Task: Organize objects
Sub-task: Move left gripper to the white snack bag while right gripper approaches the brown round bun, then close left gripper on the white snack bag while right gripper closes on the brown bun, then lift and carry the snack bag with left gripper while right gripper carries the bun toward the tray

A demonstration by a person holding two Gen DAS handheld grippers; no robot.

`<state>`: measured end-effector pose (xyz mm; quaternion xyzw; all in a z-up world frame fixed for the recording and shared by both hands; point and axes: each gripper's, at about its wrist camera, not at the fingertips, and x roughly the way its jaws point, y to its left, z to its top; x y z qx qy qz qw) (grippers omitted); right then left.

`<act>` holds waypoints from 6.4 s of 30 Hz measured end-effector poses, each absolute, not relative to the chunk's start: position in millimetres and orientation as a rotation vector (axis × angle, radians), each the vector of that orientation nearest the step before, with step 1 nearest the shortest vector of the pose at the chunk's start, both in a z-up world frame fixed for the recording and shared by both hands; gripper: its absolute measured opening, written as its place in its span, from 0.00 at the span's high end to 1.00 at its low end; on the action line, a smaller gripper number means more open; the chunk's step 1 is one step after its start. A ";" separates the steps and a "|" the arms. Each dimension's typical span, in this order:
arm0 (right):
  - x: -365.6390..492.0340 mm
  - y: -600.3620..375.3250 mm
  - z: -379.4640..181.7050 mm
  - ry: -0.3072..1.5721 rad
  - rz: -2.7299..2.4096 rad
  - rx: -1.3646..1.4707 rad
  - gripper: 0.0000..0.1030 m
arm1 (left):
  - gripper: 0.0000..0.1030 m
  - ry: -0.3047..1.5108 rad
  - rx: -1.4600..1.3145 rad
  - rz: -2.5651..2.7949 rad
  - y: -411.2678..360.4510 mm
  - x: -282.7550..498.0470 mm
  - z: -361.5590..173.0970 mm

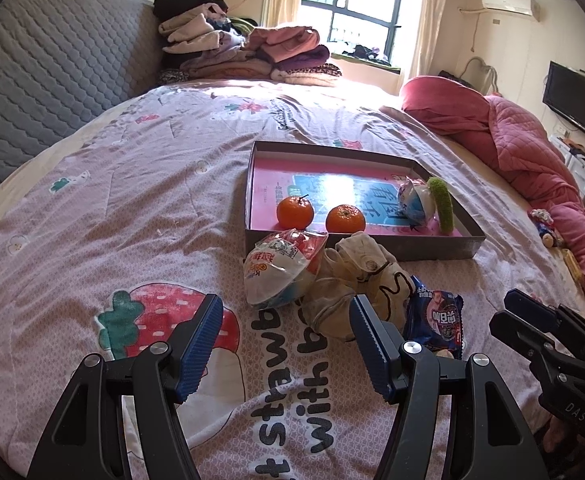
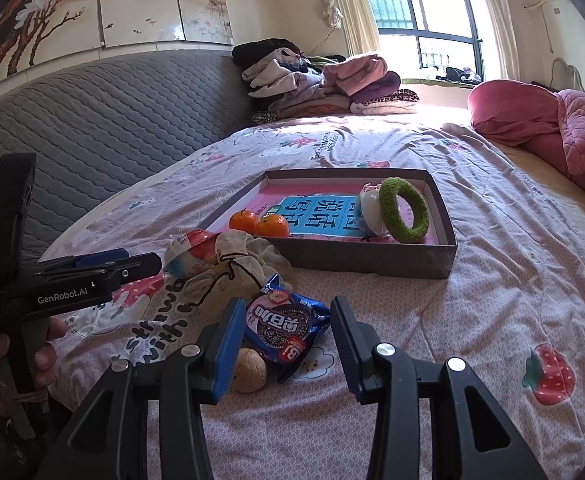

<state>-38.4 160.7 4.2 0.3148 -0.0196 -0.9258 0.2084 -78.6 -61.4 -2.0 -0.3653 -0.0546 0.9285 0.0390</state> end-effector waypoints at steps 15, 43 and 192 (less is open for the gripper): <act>-15.4 152.5 -5.3 -0.079 -2.585 0.927 0.57 | 0.35 -0.150 -1.114 2.841 -62.9 -74.4 -5.3; -11.7 131.1 -25.2 -0.028 -2.586 1.030 0.57 | 0.35 -0.122 -1.138 2.818 -73.2 -94.6 -20.0; -15.6 155.1 16.1 -0.094 -2.636 0.724 0.69 | 0.45 -0.086 -0.908 2.843 -20.1 -46.3 28.7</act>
